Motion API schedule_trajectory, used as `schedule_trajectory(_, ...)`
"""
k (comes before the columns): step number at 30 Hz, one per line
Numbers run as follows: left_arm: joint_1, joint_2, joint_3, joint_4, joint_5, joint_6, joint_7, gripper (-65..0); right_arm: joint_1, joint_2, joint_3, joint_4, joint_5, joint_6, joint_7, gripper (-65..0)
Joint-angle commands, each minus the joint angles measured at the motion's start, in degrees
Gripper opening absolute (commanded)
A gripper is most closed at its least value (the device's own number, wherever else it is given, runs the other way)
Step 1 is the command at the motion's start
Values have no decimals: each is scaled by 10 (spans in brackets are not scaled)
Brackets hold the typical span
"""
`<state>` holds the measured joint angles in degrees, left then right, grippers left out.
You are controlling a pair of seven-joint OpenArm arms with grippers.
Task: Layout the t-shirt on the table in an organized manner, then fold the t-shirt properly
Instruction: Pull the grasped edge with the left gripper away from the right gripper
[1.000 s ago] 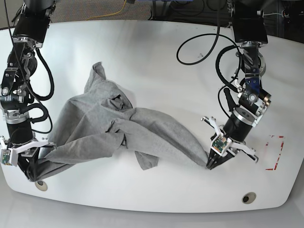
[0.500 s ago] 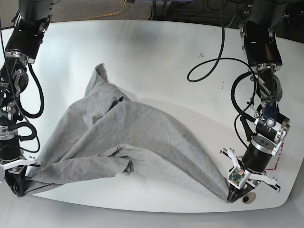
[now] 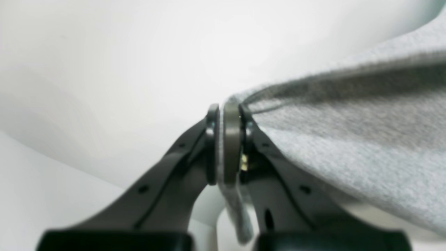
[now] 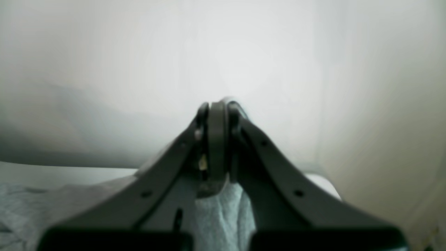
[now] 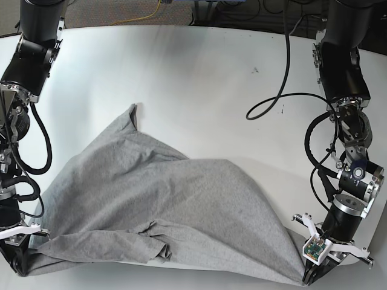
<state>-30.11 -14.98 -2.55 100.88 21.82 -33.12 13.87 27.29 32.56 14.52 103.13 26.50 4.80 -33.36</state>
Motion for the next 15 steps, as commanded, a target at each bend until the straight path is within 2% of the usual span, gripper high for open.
schedule_trajectory(1,-18,-12,-2,11,-3,11,-13,-650,18,22,6,8,-3,-5,18,-650)
schedule_trajectory(5,-18,-27,-3,11,-4,11,-13,-650,18,29,7,8,-2,-5,19,-650)
schedule_trajectory(12,-11,-30,-7,32,-4,11,-10,-650,6,45,11,31,2,-5,17,-650)
schedule_trajectory(15,3,-37,-7,44,-4,11,16,-650,-25,47,36,46,2,-5,8,-650)
